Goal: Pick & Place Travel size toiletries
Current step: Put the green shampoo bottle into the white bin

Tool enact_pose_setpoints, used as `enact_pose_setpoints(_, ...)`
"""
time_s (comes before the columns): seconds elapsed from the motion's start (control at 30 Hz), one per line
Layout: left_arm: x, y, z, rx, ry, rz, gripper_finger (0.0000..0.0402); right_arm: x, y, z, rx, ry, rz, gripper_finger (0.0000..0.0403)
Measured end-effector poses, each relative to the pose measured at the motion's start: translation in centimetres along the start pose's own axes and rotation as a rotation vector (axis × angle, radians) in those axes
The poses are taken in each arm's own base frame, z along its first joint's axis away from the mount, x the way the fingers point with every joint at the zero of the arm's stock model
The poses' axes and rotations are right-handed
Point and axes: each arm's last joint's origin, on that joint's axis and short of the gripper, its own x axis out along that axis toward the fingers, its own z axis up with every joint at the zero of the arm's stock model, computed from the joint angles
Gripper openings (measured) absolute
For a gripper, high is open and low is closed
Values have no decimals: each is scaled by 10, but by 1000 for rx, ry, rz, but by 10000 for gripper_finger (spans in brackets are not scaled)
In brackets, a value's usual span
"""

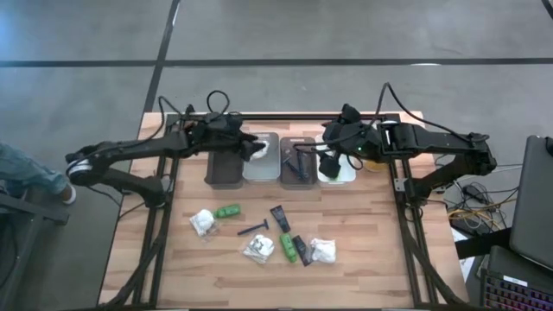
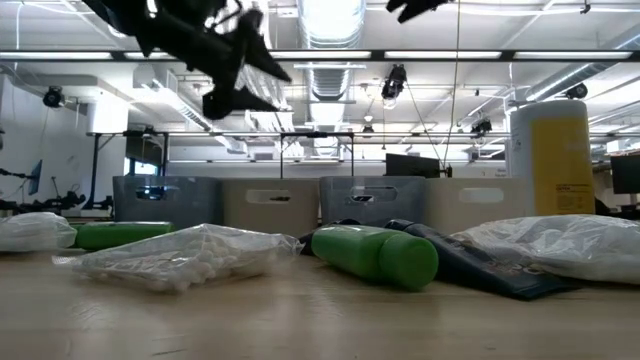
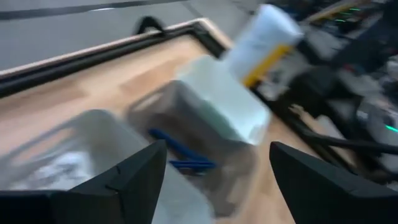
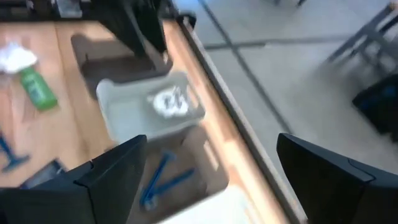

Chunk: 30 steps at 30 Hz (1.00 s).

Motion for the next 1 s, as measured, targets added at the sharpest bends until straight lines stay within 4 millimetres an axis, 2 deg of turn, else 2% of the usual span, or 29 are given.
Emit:
enact_pose_setpoints(0.13, -11, -21, -4, 23, 1, -91, 289, 2, 1, -10, 42, 96, 24, 342)
enact_pose_setpoints(0.23, -16, -35, -12, 27, 25, -148, 289, 4, 5, -15, 82, 159, 104, 335)
enact_pose_setpoints(0.47, -21, -60, -41, 56, 189, -207, 289, 14, 14, -33, 136, 278, 184, 320)
enact_pose_setpoints(0.67, -28, -66, -70, 61, 381, -129, 287, 26, 20, -47, 153, 345, 163, 311)
enact_pose_setpoints(0.87, -42, -64, -99, 131, 586, 16, 287, 35, 24, -61, 131, 396, 149, 302)
enact_pose_setpoints(1.0, -50, -61, -110, 160, 659, 102, 287, 39, 25, -66, 132, 415, 142, 296)
